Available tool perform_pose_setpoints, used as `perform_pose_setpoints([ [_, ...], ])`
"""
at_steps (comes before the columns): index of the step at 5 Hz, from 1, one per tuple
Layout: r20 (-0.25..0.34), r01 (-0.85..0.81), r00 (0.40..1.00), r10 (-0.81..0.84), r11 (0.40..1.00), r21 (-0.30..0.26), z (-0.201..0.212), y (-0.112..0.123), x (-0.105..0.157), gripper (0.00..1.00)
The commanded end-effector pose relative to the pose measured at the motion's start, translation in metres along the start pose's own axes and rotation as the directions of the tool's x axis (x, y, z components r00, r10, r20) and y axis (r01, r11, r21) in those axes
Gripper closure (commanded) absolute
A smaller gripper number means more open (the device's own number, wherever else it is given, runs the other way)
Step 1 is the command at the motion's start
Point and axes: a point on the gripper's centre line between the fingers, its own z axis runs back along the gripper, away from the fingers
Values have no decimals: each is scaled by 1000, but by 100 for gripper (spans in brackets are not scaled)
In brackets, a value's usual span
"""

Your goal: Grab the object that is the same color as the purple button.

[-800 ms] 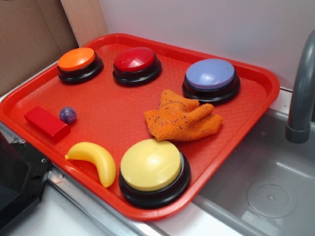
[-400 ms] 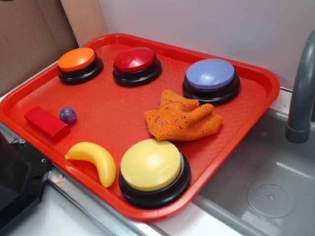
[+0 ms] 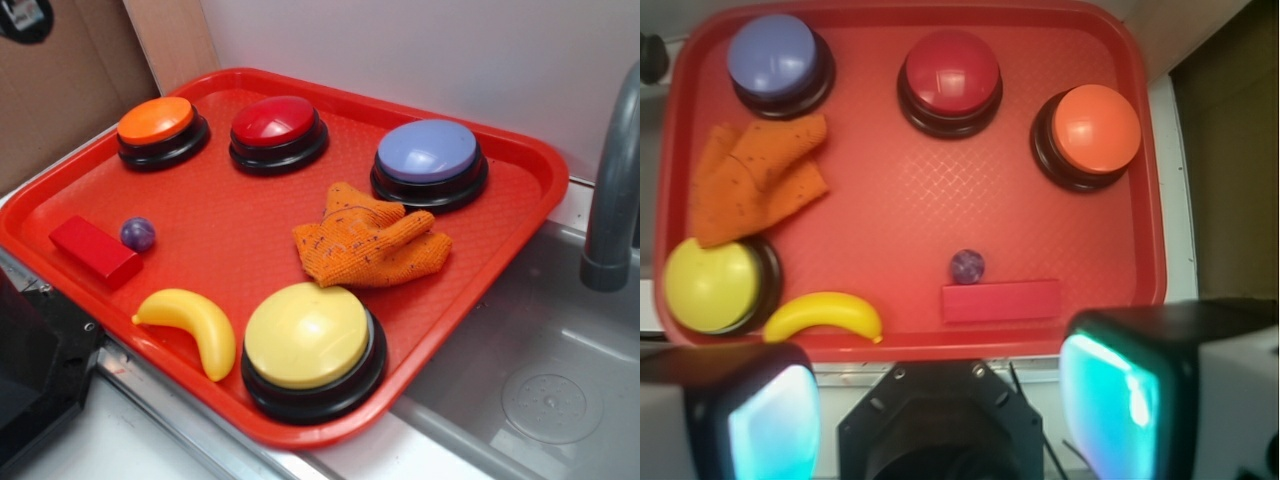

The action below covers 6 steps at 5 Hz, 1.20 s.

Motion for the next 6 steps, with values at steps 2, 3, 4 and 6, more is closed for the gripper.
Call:
perform_pose_setpoints([
  [2,93,-40,995,38,999,21,-80,17,17,0],
  [3,44,-118,992,118,993,6,-112,28,24,0],
  [4,40,-139,990,138,990,8,-139,32,30,0],
  [6,-11,-95,995,95,996,3,-172,35,19,0],
])
